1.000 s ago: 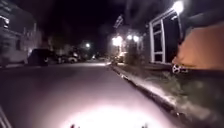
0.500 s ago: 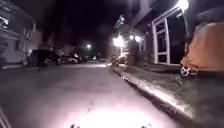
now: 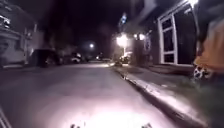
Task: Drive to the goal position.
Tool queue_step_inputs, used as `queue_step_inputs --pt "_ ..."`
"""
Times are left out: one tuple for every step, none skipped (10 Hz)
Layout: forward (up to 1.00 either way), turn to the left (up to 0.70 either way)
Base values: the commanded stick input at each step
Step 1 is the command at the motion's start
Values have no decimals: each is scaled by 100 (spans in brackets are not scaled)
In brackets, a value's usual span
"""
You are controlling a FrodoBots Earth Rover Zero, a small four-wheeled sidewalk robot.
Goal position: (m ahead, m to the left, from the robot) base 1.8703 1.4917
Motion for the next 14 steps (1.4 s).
queue_step_inputs --pt "70 0" --pt "70 0" --pt "70 0" --pt "70 0" --pt "70 0" --pt "70 0" --pt "70 0" --pt "70 6" --pt "70 14" --pt "70 21" --pt "70 28" --pt "70 34" --pt "70 24" --pt "70 14"
